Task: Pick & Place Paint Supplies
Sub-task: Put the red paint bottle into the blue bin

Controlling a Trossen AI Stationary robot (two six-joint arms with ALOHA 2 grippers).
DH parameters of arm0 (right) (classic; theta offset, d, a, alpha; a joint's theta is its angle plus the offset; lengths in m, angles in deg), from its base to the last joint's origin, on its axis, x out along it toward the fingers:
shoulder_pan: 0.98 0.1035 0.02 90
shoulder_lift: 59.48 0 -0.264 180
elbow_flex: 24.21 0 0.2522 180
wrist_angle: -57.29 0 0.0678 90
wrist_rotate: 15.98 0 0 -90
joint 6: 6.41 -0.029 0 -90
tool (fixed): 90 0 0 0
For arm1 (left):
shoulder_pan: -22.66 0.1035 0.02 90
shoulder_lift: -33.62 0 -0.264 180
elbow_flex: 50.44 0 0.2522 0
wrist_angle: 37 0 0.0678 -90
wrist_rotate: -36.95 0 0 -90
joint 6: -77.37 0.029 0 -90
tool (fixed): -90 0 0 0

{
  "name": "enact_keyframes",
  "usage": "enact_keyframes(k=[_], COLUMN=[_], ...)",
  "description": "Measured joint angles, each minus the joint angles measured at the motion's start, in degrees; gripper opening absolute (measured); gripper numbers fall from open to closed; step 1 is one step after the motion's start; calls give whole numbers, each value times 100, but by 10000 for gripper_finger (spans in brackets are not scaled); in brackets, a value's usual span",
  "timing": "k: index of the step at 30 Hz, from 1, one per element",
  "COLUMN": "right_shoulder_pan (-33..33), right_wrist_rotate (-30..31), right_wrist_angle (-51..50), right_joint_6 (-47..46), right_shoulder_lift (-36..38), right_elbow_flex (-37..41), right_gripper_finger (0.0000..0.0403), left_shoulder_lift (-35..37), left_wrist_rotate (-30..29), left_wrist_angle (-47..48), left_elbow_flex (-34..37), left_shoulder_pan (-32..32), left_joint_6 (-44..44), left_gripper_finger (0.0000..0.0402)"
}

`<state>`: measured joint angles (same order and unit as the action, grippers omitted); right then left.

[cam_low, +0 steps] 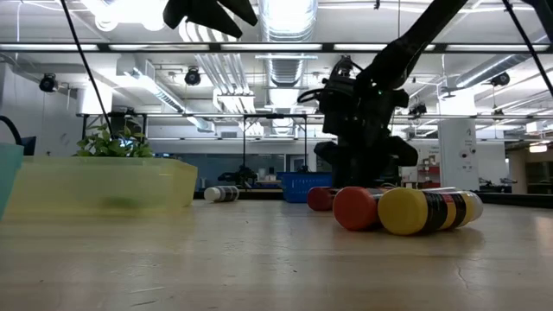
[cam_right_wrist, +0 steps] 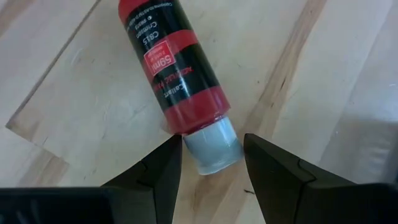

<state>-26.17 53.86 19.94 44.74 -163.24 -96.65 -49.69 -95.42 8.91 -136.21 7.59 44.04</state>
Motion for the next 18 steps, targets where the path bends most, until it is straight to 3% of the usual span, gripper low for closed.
enact_keyframes(k=[13, 18], right_shoulder_pan=[88, 93], right_wrist_rotate=[-199, -272], right_wrist_angle=[6, -18], right_joint_6=[-632, -1228], right_shoulder_lift=[0, 19], right_elbow_flex=[252, 239], right_gripper_finger=[170, 123], left_shoulder_lift=[0, 0], left_wrist_rotate=[-2, -2], left_wrist_angle=[14, 24], left_elbow_flex=[2, 2], left_shoulder_pan=[0, 0], left_joint_6=[33, 54], left_gripper_finger=[200, 200])
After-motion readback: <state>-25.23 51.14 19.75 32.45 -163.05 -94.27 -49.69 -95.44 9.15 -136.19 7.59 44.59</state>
